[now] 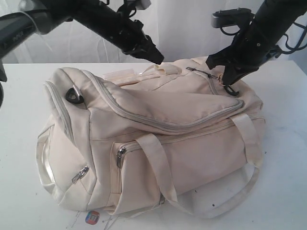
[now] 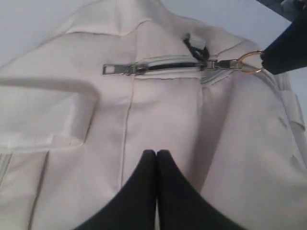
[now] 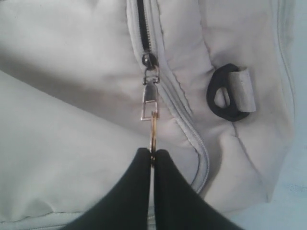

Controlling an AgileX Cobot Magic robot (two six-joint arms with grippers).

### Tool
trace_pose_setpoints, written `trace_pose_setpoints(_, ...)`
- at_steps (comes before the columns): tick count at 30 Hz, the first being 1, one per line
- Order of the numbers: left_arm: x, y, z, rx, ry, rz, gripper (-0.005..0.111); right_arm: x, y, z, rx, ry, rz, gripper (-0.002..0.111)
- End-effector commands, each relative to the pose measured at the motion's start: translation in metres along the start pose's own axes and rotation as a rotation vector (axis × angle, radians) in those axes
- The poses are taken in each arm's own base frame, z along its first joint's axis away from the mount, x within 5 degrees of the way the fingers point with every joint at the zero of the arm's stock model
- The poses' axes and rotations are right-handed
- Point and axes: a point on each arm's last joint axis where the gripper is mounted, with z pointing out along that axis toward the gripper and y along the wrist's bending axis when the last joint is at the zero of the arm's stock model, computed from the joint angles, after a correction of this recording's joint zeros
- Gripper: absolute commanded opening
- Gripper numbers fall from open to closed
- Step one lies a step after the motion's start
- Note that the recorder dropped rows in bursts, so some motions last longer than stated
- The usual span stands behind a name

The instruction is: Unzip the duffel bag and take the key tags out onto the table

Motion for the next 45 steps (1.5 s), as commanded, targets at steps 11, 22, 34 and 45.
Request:
trace_pose_setpoints(11,-0.016,-0.044,0.07,-0.113,-0.013,0.408,0.058,0.001,-0.001,-0.008,-0.012,-0.016,0.018,0.0)
trace_pose_setpoints(22,-0.005,-0.032,0.086,-0.181,0.028,0.403,0.067,0.001,-0.004,-0.008,0.016,-0.007,0.02,0.0)
trace_pose_setpoints(34,0.001,-0.022,0.093,-0.243,0.034,0.295,0.028,0.002,-0.004,-0.008,0.016,0.0,0.019,0.0)
trace_pose_setpoints(45,-0.022,-0.039,0.064,-0.242,-0.025,0.297,0.0,0.001,-0.006,-0.003,0.032,-0.001,0.007,0.0)
